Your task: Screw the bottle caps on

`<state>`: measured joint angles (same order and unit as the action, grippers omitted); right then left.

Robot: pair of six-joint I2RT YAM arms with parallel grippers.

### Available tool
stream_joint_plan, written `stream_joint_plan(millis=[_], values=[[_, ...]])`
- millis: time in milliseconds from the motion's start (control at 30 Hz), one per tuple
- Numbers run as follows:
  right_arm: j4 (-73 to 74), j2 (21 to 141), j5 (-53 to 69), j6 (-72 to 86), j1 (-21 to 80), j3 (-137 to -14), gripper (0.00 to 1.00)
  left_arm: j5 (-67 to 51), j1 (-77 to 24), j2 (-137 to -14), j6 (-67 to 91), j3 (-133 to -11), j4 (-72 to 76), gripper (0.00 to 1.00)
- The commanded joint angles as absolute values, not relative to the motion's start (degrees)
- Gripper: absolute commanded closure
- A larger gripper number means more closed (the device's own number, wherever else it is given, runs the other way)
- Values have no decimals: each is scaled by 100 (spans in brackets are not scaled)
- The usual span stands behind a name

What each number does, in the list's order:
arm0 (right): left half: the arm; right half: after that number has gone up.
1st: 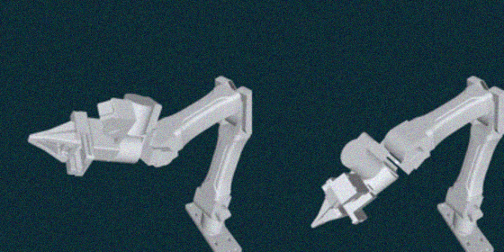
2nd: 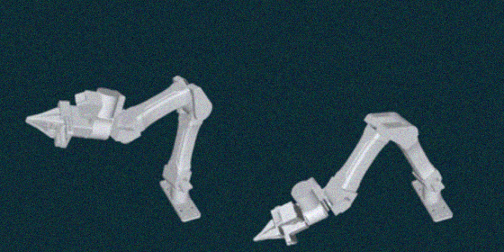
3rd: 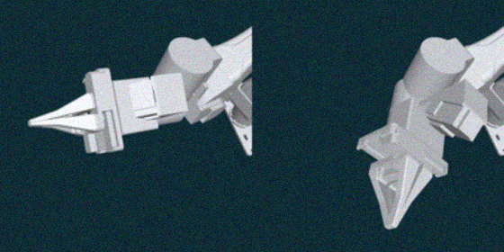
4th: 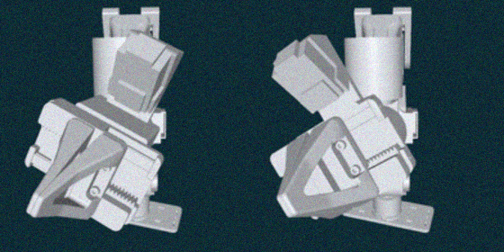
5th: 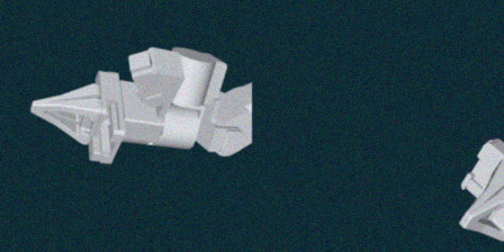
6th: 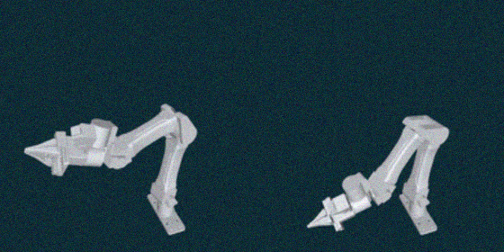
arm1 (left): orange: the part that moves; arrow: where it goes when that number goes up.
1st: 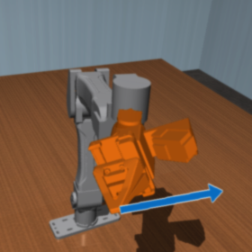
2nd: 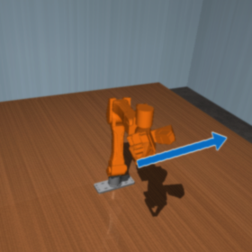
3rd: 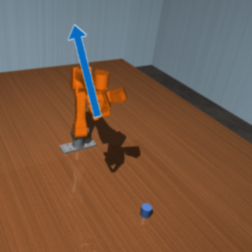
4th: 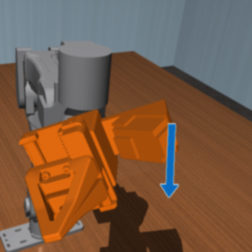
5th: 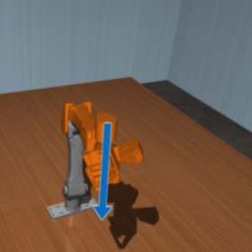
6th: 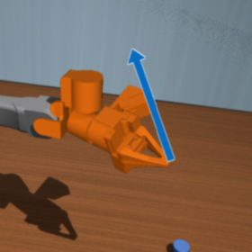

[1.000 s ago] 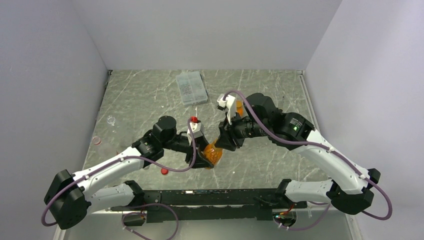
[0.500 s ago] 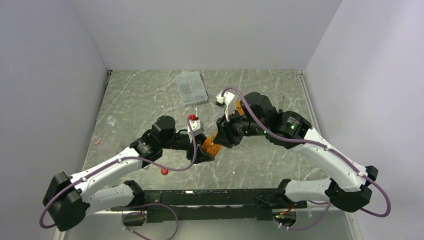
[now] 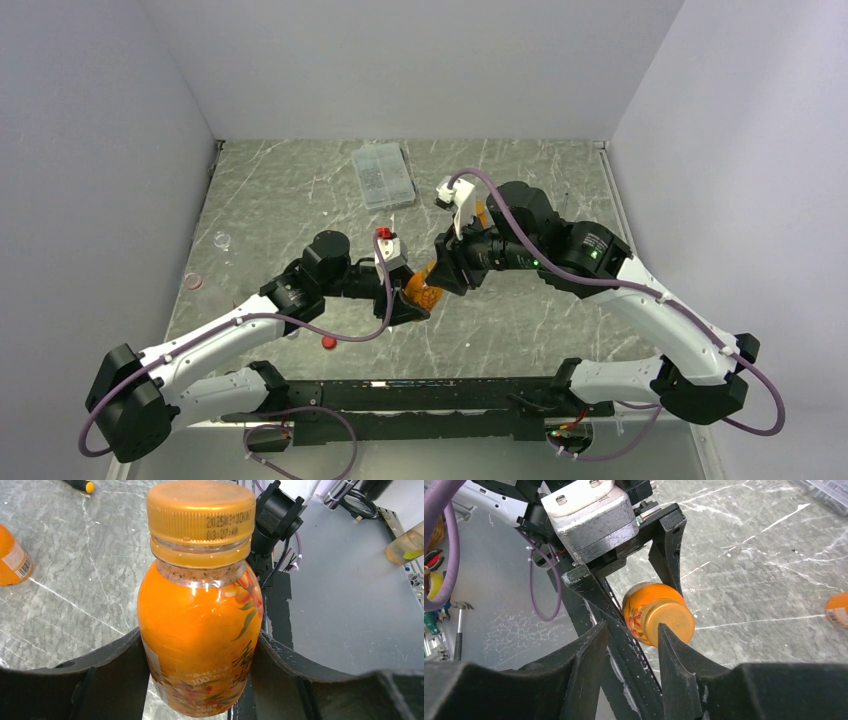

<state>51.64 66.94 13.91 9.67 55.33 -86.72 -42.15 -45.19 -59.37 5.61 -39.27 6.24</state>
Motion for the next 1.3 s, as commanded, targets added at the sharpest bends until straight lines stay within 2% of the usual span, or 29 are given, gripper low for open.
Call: stream_joint_plan(millis=[0, 167, 267, 400, 533, 667, 800, 1067, 1267], values=[[5142, 6541, 1239, 1055, 5563, -8950, 55, -4226, -4500, -5836, 545, -4175, 911, 100], [5154, 6502, 1127, 1070, 5563, -9023, 52, -4219, -4500, -5823, 554, -4161, 906, 100], [5166, 6462, 978, 1097, 5561, -9060, 46, -4221, -4500, -5811, 555, -4157, 905, 100], [5177, 6372, 749, 1142, 5563, -9088, 32, -4238, -4500, -5790, 559, -4166, 884, 100], [5230, 6321, 635, 1137, 5559, -9037, 13, -4284, -4500, -5759, 579, -4133, 927, 100], [5137, 6284, 880, 1097, 5551, -8718, 4, -4452, -4500, -5694, 601, -4110, 1036, 100], [4830, 6203, 1126, 1082, 5463, -8400, 6, -4642, -4500, -5667, 669, -4070, 1180, 100], [4338, 6144, 1688, 1036, 5267, -8139, 25, -4824, -4500, -5730, 738, -4086, 1232, 100], [4290, 6254, 1798, 1035, 5230, -8152, 32, -4832, -4500, -5717, 738, -4104, 1187, 100]])
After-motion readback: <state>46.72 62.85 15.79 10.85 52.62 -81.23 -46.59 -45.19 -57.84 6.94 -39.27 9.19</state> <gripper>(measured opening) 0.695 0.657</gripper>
